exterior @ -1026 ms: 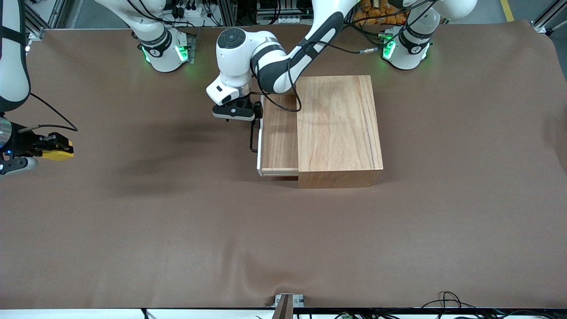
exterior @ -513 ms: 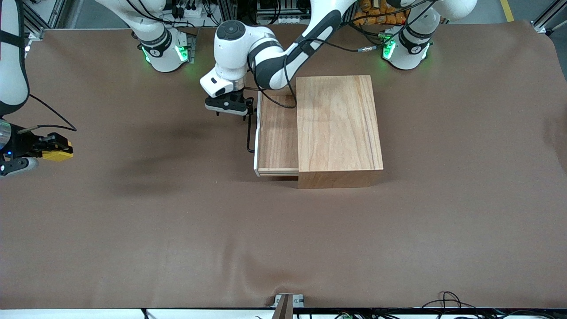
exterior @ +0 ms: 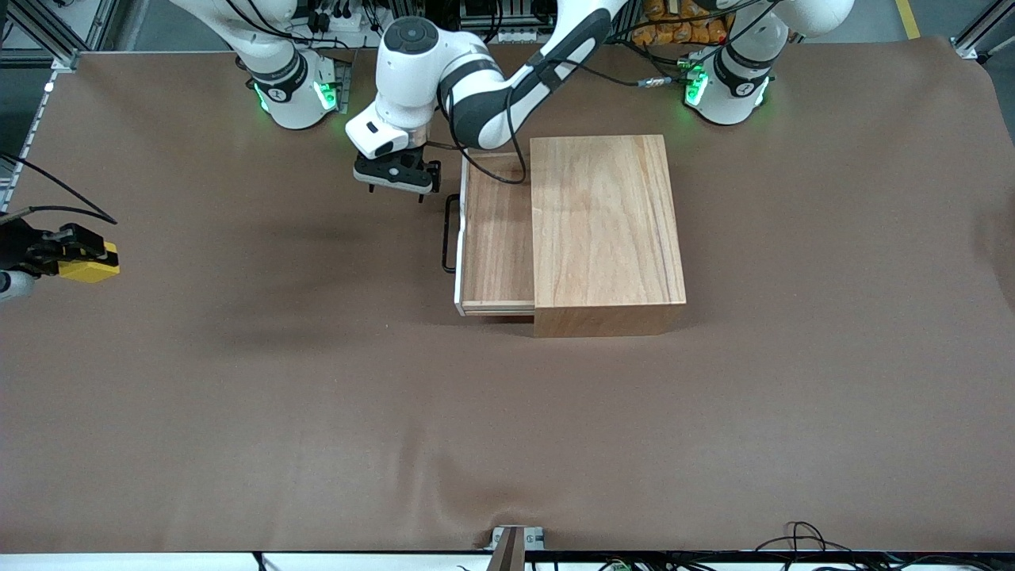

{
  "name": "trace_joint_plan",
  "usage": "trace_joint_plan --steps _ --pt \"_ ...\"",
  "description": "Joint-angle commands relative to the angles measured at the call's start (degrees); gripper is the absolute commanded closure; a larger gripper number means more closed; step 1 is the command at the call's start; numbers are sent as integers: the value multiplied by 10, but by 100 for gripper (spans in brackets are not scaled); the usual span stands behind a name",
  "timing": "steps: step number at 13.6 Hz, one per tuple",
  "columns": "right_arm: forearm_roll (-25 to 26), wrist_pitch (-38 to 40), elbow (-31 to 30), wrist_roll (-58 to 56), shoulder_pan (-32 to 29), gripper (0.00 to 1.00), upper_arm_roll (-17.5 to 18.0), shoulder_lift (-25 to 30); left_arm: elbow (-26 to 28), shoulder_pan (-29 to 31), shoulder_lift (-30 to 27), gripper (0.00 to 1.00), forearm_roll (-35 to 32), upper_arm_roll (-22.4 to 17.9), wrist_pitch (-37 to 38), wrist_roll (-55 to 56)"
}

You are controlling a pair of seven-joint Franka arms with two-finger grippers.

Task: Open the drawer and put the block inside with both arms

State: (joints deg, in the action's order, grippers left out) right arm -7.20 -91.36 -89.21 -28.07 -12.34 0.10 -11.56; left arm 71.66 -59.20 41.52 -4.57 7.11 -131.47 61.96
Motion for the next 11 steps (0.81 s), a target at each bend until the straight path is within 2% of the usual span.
trace_joint_plan --steps 1,5,9,11 --pt "-24 22 51 60 21 83 3 -25 7 22 -47 0 19 0 38 -1" --pt "-28 27 65 224 85 83 3 -25 16 37 -96 0 22 -2 91 -11" --pt "-31 20 65 353 141 83 3 -26 16 82 -147 0 22 -3 193 -36" --pt "-37 20 64 399 154 83 3 -25 21 111 -177 0 22 -3 250 -99"
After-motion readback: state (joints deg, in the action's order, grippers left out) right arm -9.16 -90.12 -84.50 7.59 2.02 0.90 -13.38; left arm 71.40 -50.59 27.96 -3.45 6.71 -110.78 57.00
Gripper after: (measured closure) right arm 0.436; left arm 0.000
